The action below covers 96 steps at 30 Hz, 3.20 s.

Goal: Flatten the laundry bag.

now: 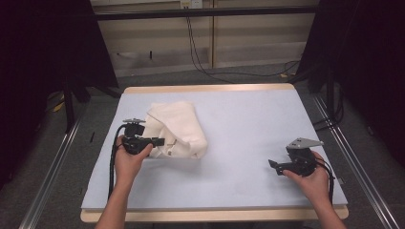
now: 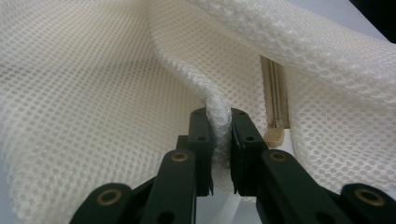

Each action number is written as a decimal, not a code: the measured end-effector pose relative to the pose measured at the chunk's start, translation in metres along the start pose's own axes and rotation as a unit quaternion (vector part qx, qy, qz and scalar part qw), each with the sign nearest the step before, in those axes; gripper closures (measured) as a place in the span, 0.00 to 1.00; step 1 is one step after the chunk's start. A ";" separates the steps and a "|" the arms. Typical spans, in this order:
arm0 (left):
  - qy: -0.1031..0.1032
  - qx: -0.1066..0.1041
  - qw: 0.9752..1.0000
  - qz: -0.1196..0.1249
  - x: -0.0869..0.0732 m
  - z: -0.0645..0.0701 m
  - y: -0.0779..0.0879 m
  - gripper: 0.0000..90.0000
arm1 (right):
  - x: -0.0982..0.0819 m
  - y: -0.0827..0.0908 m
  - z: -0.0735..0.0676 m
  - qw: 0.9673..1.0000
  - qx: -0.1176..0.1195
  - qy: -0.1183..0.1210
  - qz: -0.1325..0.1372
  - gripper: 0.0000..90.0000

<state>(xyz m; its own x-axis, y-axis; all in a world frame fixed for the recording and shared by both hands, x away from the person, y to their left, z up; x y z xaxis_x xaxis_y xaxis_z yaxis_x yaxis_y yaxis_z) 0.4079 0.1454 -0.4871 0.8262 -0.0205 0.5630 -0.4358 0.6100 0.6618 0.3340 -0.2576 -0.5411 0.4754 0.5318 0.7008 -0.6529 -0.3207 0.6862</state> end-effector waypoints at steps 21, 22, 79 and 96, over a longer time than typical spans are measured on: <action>-0.027 -0.019 0.999 -0.019 0.004 0.041 -0.031 0.89 | 0.002 0.001 0.000 1.000 0.003 -0.007 0.007 0.14; -0.030 -0.021 0.999 -0.021 0.004 0.045 -0.035 0.89 | 0.001 0.001 0.001 1.000 0.002 -0.007 0.005 0.14; -0.043 -0.008 0.999 0.005 0.022 0.019 -0.012 0.19 | 0.002 -0.007 -0.009 1.000 0.014 0.004 -0.009 0.15; -0.023 0.107 0.993 0.036 0.031 -0.072 0.000 0.34 | 0.002 -0.010 -0.012 1.000 0.018 0.008 -0.011 0.15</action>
<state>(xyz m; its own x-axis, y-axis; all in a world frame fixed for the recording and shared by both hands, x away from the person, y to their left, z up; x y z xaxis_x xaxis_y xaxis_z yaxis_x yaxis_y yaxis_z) 0.4588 0.2020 -0.5052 0.7747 -0.0224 0.6319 -0.5634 0.4293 0.7059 0.3338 -0.2442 -0.5490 0.4796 0.5520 0.6820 -0.6203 -0.3365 0.7085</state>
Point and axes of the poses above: each handheld gripper's, and its own axes: y roughly backward along the jaws, x roughly out of its top, z roughly to its right, the point moved 10 cm from there along -y, roughly forward along the jaws, and after that the axes turned 14 degrees about y, right-handed, at the moved point
